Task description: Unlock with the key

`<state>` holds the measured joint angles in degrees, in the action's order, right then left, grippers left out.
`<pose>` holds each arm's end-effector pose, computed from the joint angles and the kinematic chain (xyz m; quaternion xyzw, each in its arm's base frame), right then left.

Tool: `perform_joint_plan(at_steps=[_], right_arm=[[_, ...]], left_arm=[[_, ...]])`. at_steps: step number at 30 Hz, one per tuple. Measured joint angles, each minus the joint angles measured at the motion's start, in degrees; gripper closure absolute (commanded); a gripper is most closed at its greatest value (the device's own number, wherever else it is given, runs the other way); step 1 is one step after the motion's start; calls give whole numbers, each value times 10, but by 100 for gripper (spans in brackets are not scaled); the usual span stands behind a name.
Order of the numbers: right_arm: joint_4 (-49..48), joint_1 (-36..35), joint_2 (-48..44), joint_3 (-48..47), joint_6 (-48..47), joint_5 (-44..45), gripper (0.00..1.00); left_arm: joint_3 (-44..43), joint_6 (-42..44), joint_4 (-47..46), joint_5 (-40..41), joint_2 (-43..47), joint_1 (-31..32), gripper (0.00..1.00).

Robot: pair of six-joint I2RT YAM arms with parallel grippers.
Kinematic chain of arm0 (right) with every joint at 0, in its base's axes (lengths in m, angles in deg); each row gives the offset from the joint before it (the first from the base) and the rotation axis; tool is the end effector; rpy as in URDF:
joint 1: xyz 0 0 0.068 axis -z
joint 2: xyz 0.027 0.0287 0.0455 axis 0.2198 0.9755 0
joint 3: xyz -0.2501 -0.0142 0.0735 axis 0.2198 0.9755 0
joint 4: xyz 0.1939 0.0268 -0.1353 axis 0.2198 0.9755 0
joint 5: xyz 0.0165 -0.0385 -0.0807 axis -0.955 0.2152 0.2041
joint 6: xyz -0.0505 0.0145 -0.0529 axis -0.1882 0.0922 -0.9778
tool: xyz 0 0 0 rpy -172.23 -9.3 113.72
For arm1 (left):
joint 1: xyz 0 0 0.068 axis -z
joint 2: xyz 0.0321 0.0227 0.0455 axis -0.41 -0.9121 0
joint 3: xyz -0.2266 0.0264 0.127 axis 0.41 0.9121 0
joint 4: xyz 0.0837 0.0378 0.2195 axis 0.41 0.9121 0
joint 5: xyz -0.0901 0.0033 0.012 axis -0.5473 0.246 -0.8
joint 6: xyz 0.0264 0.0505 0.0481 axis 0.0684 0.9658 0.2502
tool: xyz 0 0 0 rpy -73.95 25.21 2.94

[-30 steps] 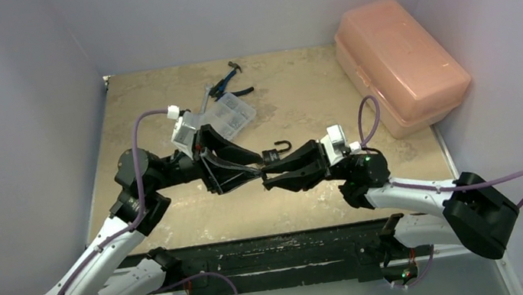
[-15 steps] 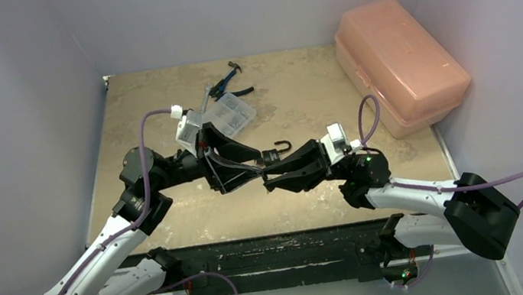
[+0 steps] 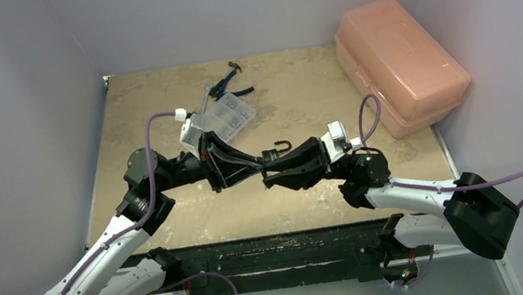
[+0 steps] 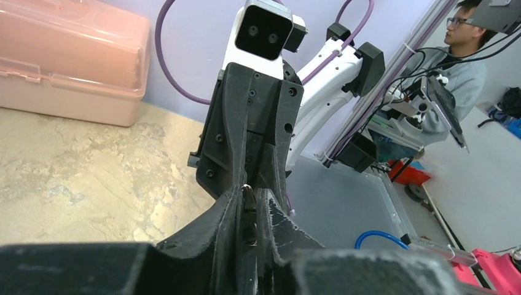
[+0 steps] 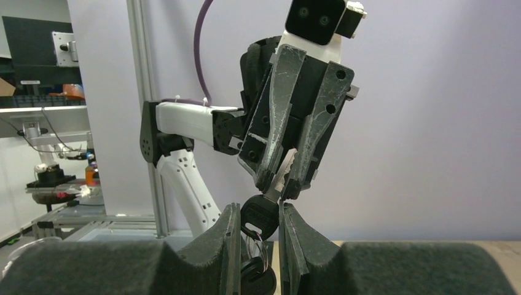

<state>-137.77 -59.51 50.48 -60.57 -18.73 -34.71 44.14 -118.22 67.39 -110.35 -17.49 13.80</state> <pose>0.1183 0.1816 0.3340 -0.3359 0.3184 0.6604 0.5913 0.1203 -0.1504 0.3796 0.3096 0.5639 -0.6279 0.4381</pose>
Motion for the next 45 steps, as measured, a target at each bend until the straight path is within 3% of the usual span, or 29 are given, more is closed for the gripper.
perform_joint_plan(at_steps=[4,8,12,28,36,41,44,45], right_arm=[[-1,0,1,0,0,1,100],[0,0,1,0,1,2,100],[0,0,5,0,2,5,100],[0,0,17,0,11,5,100],[-1,0,19,-1,17,4,100],[-2,-1,22,-4,23,-2,100],[-2,-1,26,-4,22,-4,100],[-2,0,26,-4,22,-4,86]], left_arm=[[4,-5,-11,0,0,0,90],[12,-11,-27,1,0,0,72],[13,-16,-31,1,0,0,60],[22,-17,-45,5,14,0,52],[25,-20,-50,8,15,0,68],[31,-20,-52,22,14,-1,100],[32,-22,-48,34,13,-1,100],[32,-21,-44,40,13,-1,100]])
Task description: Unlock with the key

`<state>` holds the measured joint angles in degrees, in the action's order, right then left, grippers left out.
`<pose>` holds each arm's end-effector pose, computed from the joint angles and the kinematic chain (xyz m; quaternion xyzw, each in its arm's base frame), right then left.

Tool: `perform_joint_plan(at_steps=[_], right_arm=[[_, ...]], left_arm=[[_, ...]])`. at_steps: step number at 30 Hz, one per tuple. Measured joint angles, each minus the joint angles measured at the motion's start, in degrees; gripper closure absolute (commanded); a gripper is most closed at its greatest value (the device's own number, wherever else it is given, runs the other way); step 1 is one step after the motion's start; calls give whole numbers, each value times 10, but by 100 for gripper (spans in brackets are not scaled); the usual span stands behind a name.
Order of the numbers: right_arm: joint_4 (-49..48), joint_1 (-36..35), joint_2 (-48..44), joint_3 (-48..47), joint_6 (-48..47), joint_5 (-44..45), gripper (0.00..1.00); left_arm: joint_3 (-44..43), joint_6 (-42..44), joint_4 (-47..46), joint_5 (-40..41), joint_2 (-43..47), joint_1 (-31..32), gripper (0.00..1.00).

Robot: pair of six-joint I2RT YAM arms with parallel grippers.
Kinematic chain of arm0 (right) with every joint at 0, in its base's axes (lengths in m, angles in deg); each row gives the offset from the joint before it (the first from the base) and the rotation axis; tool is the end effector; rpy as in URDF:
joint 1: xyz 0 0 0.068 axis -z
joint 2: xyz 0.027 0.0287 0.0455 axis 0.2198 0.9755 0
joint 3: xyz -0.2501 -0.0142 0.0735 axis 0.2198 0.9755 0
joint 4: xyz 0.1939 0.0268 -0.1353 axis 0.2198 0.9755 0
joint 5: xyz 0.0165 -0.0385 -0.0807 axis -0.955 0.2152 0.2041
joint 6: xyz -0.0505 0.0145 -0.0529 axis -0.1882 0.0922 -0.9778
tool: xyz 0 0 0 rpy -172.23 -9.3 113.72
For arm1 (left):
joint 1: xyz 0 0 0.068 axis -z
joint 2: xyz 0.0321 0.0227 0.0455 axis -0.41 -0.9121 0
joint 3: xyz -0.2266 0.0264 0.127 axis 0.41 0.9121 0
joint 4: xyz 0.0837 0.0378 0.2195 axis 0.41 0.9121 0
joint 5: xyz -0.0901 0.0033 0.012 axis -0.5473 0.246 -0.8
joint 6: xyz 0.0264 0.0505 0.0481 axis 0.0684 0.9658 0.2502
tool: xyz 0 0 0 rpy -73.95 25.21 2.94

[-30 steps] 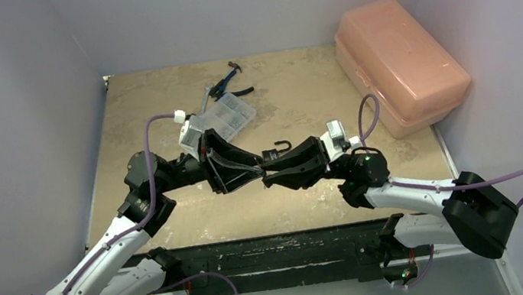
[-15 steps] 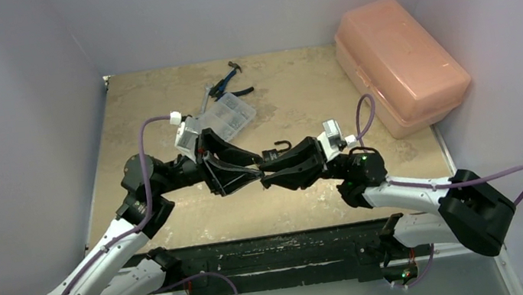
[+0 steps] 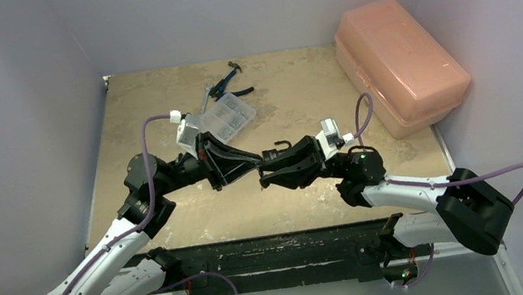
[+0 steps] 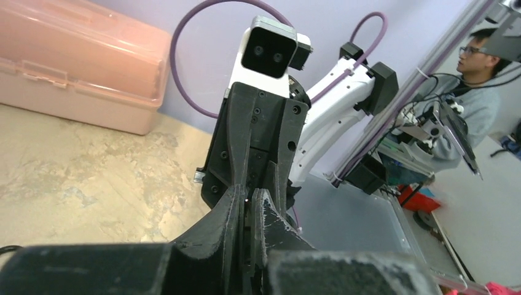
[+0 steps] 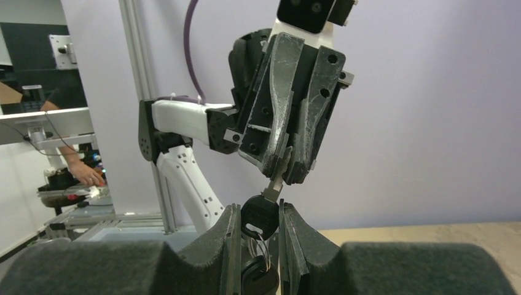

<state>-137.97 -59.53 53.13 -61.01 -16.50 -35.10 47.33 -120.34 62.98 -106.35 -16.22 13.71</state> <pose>0.1246 0.1889 0.3272 -0.3319 0.3396 0.6719 0.5684 0.1217 -0.1471 0.3741 0.2777 0.5613 -0.6290 0.4606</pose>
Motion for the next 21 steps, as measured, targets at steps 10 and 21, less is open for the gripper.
perform_joint_plan(at_steps=[10,21], right_arm=[[12,3,8,9,22,46,15],[9,2,-26,36,-46,123,22]], left_arm=[[-2,-5,76,134,-13,1,100],[-12,-28,185,269,-27,1,100]])
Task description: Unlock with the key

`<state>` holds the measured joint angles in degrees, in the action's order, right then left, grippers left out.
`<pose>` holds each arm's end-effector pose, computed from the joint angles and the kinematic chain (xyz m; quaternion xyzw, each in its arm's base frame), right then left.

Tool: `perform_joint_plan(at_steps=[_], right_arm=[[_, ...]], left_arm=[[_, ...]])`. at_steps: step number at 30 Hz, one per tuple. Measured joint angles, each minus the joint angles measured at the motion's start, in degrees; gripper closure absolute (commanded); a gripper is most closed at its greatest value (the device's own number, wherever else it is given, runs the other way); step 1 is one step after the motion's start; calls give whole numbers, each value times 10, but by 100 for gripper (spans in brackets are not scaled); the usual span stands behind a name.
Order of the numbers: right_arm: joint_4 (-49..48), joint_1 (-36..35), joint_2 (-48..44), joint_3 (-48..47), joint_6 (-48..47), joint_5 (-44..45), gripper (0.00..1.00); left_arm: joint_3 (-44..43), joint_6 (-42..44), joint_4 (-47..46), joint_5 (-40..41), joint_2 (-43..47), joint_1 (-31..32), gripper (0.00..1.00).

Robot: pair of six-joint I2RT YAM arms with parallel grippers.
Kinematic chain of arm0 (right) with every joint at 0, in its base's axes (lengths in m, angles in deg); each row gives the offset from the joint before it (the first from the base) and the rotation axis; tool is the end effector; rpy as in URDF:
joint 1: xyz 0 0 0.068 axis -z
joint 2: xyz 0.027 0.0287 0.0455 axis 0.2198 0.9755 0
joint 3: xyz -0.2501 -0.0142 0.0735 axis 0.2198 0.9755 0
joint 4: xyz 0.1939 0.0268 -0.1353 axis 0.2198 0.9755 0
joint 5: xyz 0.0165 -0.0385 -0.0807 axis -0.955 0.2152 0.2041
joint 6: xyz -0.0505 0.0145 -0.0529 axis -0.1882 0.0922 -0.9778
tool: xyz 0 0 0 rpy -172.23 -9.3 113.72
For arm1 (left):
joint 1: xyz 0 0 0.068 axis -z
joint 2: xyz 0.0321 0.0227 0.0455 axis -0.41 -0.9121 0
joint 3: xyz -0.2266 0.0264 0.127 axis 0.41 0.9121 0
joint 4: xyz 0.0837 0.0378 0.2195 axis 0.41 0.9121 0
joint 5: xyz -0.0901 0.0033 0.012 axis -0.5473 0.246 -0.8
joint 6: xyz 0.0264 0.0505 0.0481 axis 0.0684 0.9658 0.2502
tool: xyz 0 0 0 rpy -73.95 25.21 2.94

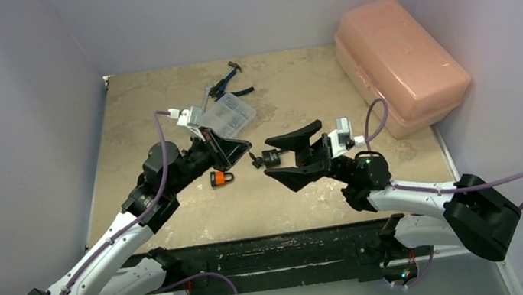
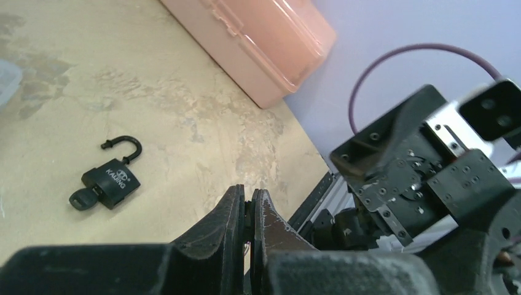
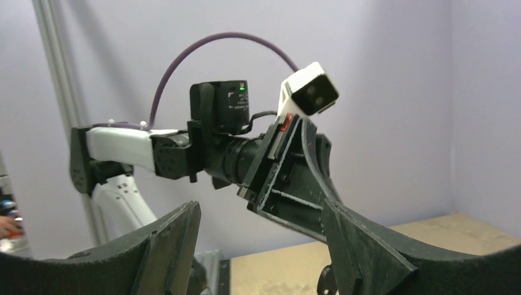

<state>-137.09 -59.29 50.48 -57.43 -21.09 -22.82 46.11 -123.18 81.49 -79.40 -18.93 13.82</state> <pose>0.1304 0.1771 0.3216 -0.2525 0.3647 0.6318 0.6357 0.1596 -0.1443 0.3337 0.0627 0.7245 -0.5032 0.4669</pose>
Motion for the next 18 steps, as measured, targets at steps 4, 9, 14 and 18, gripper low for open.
perform_joint_plan(at_steps=[4,9,14,18], right_arm=[[4,0,-12,0,-43,30,28],[28,-9,1,0,-78,55,35],[62,-21,20,0,-110,80,43],[78,-30,35,-3,-133,97,48]], left_arm=[[-2,-20,20,39,-7,0,100],[-2,-48,30,73,-19,0,100],[-2,-68,29,90,-24,0,100],[-2,-77,26,98,-25,0,100]])
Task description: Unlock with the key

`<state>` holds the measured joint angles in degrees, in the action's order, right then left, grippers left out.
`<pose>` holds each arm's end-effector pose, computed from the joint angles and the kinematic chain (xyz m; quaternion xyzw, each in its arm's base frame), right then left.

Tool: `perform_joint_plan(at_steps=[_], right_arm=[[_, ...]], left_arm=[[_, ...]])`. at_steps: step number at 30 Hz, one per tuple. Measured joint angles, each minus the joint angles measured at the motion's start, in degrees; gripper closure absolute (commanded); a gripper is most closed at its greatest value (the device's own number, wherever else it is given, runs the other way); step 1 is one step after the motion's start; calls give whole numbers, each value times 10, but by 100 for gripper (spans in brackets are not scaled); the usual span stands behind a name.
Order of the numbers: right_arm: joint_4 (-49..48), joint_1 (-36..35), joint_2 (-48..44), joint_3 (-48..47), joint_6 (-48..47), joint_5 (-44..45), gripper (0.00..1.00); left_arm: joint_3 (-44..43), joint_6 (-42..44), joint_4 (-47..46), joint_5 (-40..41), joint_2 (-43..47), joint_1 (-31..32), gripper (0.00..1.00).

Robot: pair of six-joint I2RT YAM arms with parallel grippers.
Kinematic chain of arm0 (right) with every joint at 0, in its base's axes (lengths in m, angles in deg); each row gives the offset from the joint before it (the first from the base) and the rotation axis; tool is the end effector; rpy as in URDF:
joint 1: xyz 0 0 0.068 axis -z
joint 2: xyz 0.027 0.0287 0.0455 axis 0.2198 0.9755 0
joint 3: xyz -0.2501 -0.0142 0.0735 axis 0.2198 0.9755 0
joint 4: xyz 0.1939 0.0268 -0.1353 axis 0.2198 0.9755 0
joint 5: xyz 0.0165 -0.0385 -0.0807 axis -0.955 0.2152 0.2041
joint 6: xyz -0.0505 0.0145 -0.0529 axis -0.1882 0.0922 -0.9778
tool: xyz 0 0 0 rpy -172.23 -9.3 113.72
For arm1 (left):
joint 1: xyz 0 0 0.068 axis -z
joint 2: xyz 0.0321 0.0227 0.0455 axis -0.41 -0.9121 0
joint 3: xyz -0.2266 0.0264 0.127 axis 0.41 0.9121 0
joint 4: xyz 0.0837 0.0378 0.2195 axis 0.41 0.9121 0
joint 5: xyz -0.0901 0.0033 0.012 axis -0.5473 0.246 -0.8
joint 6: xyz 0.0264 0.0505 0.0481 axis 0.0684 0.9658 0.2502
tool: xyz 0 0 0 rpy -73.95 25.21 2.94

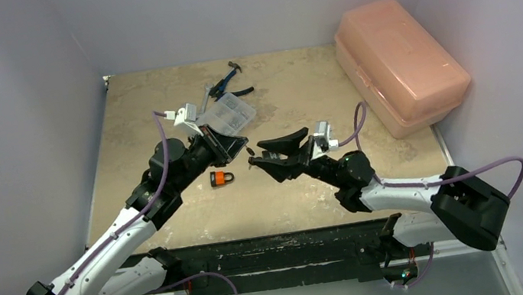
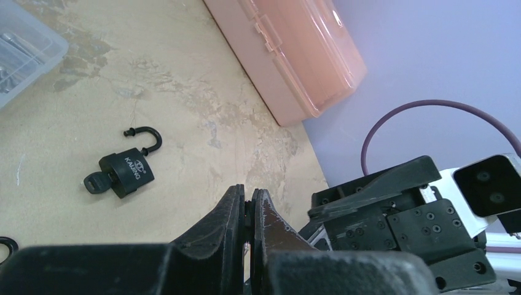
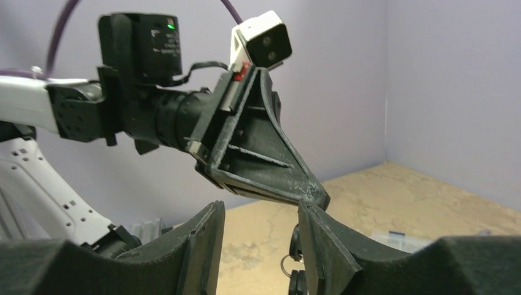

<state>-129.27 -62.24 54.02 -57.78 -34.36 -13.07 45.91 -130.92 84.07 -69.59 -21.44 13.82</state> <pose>0.1457 0.1971 0.2982 -0.2466 0.4355 0.5378 0.6785 0.1743 -0.1424 0.3199 -0.0489 0.7547 -0.4707 0.4544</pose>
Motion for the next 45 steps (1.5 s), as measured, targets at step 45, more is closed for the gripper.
perform_joint_plan(at_steps=[45], right_arm=[[105,-51,64,-50,-117,134,62]], left_arm=[[4,-11,-5,13,10,0,100]])
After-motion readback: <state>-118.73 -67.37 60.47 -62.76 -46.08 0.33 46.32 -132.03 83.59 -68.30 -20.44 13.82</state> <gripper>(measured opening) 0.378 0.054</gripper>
